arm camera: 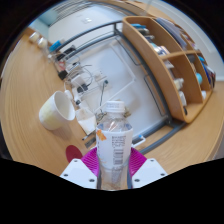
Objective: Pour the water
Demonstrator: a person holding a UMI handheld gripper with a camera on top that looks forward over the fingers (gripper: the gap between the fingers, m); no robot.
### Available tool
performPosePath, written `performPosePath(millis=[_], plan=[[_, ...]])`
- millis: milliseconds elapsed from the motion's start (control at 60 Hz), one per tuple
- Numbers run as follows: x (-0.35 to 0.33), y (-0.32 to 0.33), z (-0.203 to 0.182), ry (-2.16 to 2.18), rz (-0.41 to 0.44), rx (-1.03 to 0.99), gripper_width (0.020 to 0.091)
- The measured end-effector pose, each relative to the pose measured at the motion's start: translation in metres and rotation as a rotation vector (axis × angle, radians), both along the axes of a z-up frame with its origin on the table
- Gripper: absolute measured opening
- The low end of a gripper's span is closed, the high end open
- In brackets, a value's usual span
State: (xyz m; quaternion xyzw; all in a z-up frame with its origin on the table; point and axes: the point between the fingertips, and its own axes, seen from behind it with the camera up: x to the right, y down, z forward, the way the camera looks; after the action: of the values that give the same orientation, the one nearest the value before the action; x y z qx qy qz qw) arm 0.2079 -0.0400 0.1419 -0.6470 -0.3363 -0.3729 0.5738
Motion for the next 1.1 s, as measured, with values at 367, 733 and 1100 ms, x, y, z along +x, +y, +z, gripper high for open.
performPosePath(millis=[367,733,1100], plan=[[-0.051,0.048,0.024,-0.826,0.105,0.001,0.0347],[-0.068,0.07,0.017,-1.219,0.139,0.005,0.0347],[-0.052,0.066,0.032,-0.718,0.107,0.017,0.0359]])
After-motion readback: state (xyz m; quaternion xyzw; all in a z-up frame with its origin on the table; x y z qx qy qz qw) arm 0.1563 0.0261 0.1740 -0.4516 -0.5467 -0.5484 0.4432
